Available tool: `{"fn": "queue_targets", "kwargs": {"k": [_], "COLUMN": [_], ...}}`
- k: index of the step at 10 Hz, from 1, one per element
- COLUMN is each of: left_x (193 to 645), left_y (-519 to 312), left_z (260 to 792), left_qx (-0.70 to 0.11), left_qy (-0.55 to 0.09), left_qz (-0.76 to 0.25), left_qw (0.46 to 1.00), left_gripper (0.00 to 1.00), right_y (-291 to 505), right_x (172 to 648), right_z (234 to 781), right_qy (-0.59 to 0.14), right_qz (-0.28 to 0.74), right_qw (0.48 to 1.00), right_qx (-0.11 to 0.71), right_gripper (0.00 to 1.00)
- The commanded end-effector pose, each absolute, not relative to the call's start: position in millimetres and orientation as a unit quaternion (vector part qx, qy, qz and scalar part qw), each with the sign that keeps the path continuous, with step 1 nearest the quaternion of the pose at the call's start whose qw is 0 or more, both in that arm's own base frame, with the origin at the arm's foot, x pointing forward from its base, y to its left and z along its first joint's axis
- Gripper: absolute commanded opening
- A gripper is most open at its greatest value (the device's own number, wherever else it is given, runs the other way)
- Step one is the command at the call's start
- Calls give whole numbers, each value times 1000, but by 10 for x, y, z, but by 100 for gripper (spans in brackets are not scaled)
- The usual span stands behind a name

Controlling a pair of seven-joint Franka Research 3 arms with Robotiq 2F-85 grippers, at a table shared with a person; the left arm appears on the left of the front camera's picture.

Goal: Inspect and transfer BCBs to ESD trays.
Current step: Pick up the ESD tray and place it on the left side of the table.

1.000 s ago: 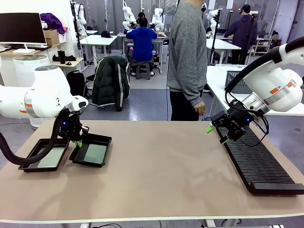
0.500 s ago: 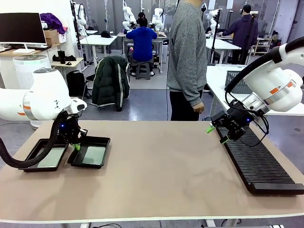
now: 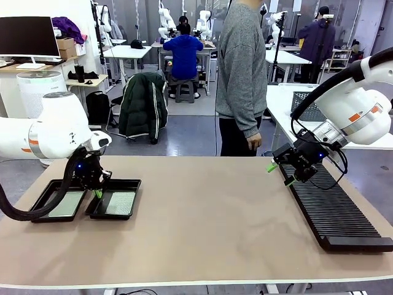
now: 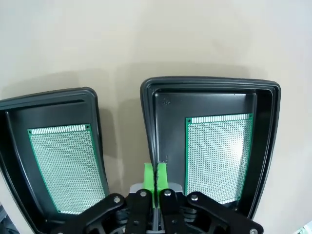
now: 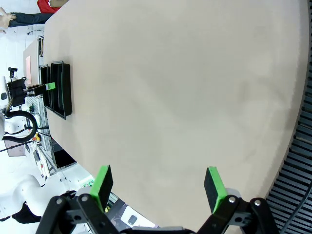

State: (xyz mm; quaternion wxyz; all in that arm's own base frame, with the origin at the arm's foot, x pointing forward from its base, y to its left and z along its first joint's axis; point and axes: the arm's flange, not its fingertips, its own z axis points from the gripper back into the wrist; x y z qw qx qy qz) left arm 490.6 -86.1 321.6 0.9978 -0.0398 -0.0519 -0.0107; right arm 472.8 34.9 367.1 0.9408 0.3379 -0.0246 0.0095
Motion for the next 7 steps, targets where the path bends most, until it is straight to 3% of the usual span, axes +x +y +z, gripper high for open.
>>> {"fn": "queue_targets", "kwargs": {"k": [1,7], "left_x": [4909,4909], "left_y": [-861,-861], "left_z": [3219,3219], "left_qx": [-40,-40], "left_qy": [-52,-52], "left_qz": [-11,-11], "left_qw": [998,998], "left_gripper": [3,3], "right_y": [349,349], "right_x": [4727,4727], "right_z": [3665,3665], "right_qy": [-28,-28], "right_qz": [8,8], "right_qw": [942,942], "right_qx": [336,336], "right_gripper": [100,100]}}
